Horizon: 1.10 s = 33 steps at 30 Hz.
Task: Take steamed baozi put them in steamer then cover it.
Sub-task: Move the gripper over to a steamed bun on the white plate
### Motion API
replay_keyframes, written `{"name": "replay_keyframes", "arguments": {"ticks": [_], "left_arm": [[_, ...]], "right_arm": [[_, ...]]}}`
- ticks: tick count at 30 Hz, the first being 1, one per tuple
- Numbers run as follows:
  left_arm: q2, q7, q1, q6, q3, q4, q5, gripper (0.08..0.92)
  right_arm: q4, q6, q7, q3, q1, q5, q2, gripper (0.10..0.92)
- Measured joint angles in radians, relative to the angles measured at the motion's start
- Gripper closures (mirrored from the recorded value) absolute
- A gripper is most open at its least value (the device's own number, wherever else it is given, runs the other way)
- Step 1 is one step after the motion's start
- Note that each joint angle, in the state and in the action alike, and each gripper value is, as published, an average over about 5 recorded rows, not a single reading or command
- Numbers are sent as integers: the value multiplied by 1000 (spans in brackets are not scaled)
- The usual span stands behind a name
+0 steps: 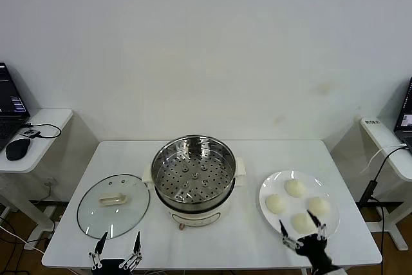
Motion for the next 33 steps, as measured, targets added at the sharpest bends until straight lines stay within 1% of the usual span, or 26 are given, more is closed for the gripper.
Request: {"name": "replay_keyframes", "arguments": {"ticks": [2,5,10,15,20,26,33], "left_arm": [[0,0,-2,3,-1,-1,8,177],[1,1,-8,12,-5,-5,30,177],[1,-3,-17,21,-8,-3,55,177],[-3,-7,-23,27,-3,1,75,177],[-2,-15,-28,28,-1,8,90,177],[-4,-26,-28,28,-2,10,102,177],[-8,-25,-32,26,-8,2,108,177]], "right_arm": [[-5,-15,-12,2,18,-16,-26,203],[-28,-56,-59,4,77,-51,-109,203],[-104,-116,-189,-28,193,-68,-273,203],[-194,-169,-340,-125,351,-44,-439,203],[-280,-203,-485,-317,580,17,-576,203],[-373,-210,-646,-598,867,76,-666,203],[-488,-192,-782,-894,1148,88,-686,203]]}}
